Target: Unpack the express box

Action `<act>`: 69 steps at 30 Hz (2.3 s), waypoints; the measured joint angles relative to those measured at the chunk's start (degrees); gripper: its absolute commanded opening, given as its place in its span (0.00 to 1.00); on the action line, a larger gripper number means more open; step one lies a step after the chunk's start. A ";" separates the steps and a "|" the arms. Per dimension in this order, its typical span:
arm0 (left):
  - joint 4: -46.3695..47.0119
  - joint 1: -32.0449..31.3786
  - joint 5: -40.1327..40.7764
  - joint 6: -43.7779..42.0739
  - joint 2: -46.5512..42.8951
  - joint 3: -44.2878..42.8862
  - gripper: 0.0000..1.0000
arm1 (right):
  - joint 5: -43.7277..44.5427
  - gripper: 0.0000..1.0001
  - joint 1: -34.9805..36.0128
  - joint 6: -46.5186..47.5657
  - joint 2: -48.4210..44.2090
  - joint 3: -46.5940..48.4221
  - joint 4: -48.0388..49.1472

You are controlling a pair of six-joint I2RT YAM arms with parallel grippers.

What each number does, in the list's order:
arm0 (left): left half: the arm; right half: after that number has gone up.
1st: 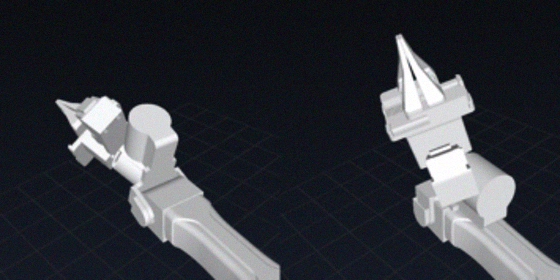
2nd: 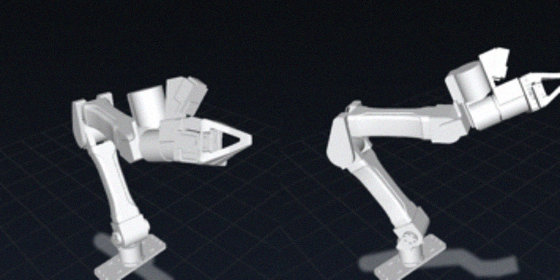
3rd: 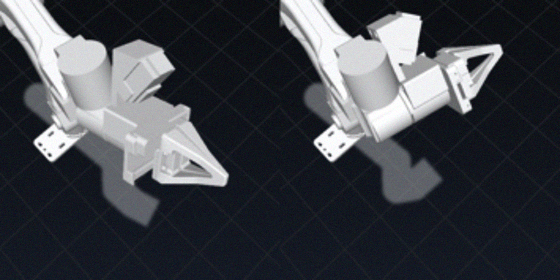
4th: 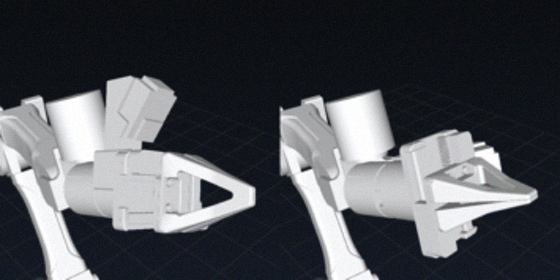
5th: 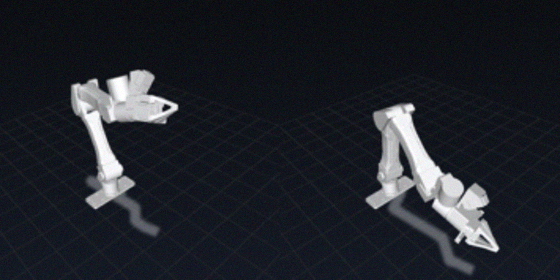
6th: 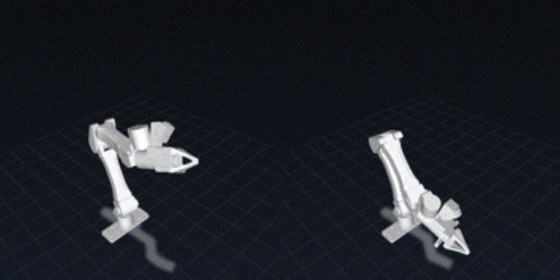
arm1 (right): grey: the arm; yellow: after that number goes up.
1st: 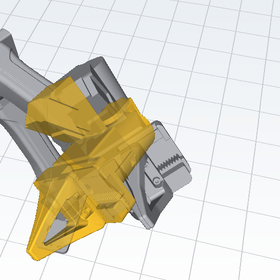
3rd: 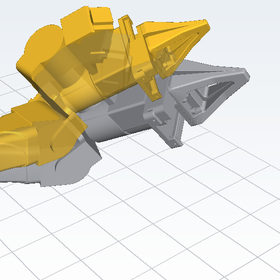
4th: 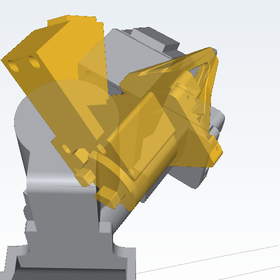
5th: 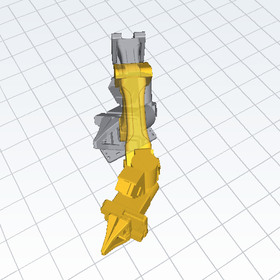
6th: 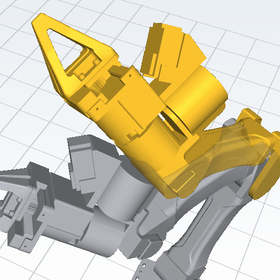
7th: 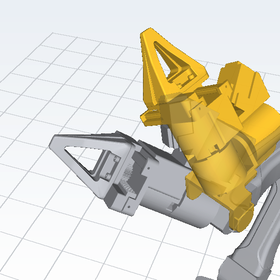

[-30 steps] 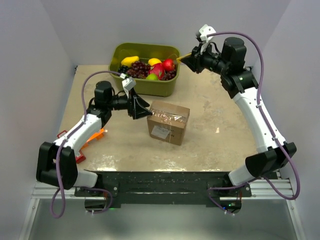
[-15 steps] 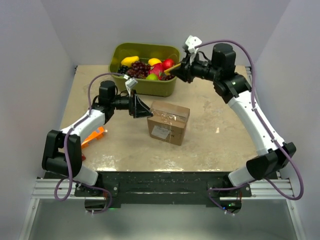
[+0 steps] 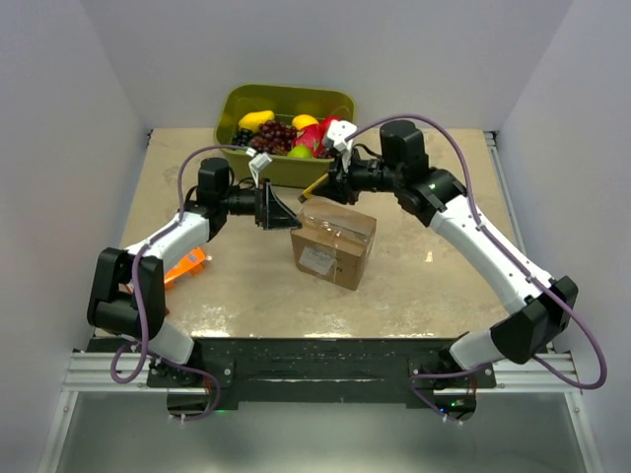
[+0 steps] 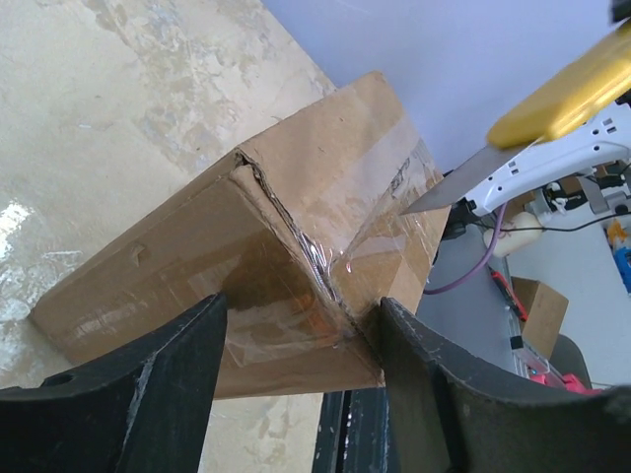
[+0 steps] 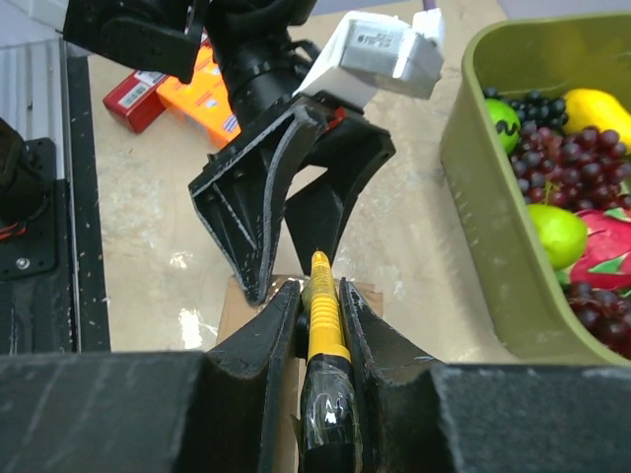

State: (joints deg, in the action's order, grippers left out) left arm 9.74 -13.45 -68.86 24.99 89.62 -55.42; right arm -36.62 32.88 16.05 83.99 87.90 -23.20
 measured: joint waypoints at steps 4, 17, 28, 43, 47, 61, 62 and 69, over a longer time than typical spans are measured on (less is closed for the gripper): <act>0.87 0.11 0.02 1.46 0.04 0.48 0.65 | 5.75 0.00 2.60 -0.72 -1.97 -3.45 1.27; 6.84 0.81 -0.11 8.96 0.07 3.41 0.51 | 22.38 0.00 11.78 -3.54 -10.12 -9.18 4.98; 6.51 0.81 0.85 9.88 -0.59 3.04 0.08 | 36.15 0.00 15.21 -4.02 -10.08 -10.58 6.58; -0.11 19.06 8.66 8.31 -11.58 6.03 0.14 | 39.17 0.00 14.86 -3.63 -3.39 -9.33 10.71; -1.70 20.37 7.39 4.76 -15.72 7.10 0.38 | 41.57 0.00 14.29 -3.65 -2.69 -8.28 12.02; -38.10 -5.73 7.93 -67.21 -19.28 6.36 0.27 | 48.11 0.00 0.87 -8.13 -2.60 -6.64 3.06; -38.07 -8.48 8.66 -69.72 -18.34 6.51 0.27 | 47.30 0.00 0.85 -8.15 -2.60 -7.28 2.82; -12.85 -26.36 19.02 -72.50 -12.74 22.69 0.34 | 40.13 0.00 1.14 -8.17 1.18 -8.98 0.92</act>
State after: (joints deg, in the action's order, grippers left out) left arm -3.11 -39.81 -49.84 -47.51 76.88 -32.73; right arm 3.51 34.02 7.88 85.17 78.91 -22.28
